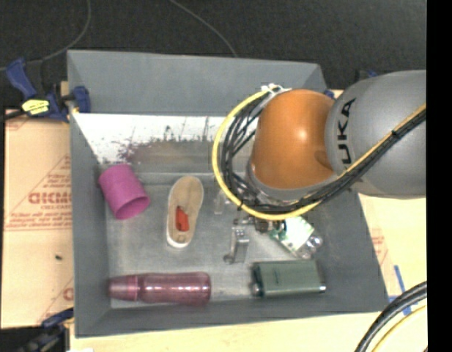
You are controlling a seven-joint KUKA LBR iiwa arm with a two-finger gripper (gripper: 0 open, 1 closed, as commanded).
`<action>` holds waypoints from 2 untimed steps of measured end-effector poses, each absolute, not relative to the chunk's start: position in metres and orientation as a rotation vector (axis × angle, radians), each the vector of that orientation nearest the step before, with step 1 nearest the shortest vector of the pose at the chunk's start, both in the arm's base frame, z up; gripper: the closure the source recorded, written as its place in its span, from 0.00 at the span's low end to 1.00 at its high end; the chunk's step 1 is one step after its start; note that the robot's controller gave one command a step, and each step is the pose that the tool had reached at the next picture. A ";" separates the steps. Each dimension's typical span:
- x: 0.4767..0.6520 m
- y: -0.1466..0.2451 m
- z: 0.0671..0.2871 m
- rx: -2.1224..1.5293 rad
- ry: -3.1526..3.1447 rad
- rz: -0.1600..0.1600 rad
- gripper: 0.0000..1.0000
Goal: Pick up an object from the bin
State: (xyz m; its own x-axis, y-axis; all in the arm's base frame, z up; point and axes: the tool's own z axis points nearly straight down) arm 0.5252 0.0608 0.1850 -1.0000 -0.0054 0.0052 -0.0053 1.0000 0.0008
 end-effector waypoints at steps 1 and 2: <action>0.527 0.060 0.190 0.004 -3.144 -0.002 0.00; 0.500 0.116 0.085 0.086 -3.155 -0.003 0.00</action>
Offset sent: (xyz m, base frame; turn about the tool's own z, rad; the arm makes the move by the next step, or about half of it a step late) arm -0.0349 0.0614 -0.1150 -0.0562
